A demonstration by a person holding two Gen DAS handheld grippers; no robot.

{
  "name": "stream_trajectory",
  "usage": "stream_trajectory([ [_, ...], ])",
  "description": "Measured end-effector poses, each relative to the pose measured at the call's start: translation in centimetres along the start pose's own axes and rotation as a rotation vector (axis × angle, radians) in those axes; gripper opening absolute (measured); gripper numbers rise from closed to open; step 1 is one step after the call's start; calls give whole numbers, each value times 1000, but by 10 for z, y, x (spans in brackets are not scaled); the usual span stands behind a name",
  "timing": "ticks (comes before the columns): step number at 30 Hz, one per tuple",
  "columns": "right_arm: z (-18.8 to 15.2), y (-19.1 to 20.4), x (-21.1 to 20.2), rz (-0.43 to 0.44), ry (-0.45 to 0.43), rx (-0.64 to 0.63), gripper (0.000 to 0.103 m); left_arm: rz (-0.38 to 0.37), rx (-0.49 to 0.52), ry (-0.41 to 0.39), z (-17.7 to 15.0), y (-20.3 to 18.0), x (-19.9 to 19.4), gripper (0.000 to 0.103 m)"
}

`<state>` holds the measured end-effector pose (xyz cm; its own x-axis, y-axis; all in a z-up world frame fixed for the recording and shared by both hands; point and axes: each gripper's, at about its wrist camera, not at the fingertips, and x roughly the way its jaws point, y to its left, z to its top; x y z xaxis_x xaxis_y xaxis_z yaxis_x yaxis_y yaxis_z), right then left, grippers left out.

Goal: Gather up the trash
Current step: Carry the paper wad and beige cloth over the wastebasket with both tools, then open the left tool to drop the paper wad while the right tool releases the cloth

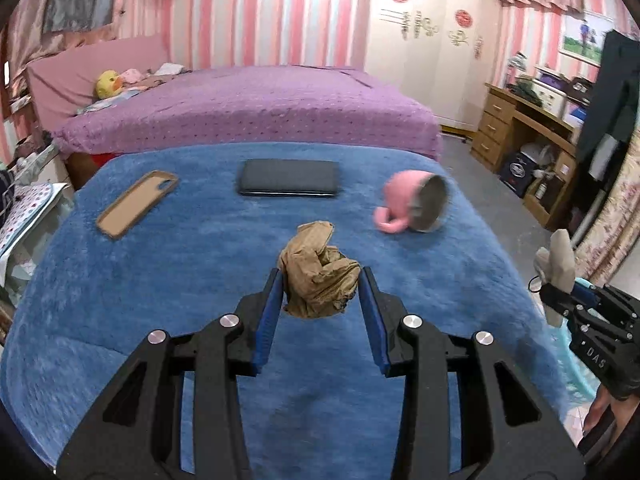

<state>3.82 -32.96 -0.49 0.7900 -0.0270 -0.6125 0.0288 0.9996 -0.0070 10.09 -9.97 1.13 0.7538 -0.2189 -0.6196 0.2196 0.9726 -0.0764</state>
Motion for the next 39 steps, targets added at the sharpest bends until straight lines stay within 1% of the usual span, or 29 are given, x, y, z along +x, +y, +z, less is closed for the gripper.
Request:
stream_trajectory([
  [4,-21,-59,-33,-96,5,28,25,-73,23,-6,-9,-53,-8,38],
  [7,-38,-104,-55,-162,13,64,25,-138,64,8,-20,-104,-8,38],
  [9,-50,-134,-69,-205,17,91,25,-169,89,15,-26,-131,-6,38],
  [13,-69,-177,-86,-264,24,144,25,-245,123,35,-39,-185,-1,38],
  [14,-73,-186,-87,-274,27,155,25,-277,126,49,-45,-203,2,38],
  [16,-81,-204,-89,-295,30,178,25,-309,134,68,-53,-225,5,38],
  [18,-87,-213,-88,-309,33,192,25,-333,163,85,-65,-254,10,38],
  [19,-90,-217,-87,-316,35,200,25,-343,183,88,-70,-269,13,38],
  [23,-105,-227,-87,-335,48,213,25,-372,237,73,-79,-309,14,38],
  [26,-112,-236,-87,-344,53,234,25,-388,245,75,-81,-321,15,41],
  [28,-114,-240,-88,-345,49,245,25,-411,233,84,-80,-323,17,62],
  [29,-114,-241,-88,-346,45,249,25,-411,228,79,-78,-322,16,80],
  [30,-113,-240,-87,-347,43,249,25,-395,222,53,-76,-320,13,87],
  [32,-112,-239,-87,-347,36,252,25,-387,225,18,-73,-313,7,90],
  [36,-113,-238,-84,-337,29,256,26,-380,219,22,-66,-298,4,93],
  [39,-115,-234,-79,-328,29,258,26,-333,226,-4,-61,-284,0,95],
])
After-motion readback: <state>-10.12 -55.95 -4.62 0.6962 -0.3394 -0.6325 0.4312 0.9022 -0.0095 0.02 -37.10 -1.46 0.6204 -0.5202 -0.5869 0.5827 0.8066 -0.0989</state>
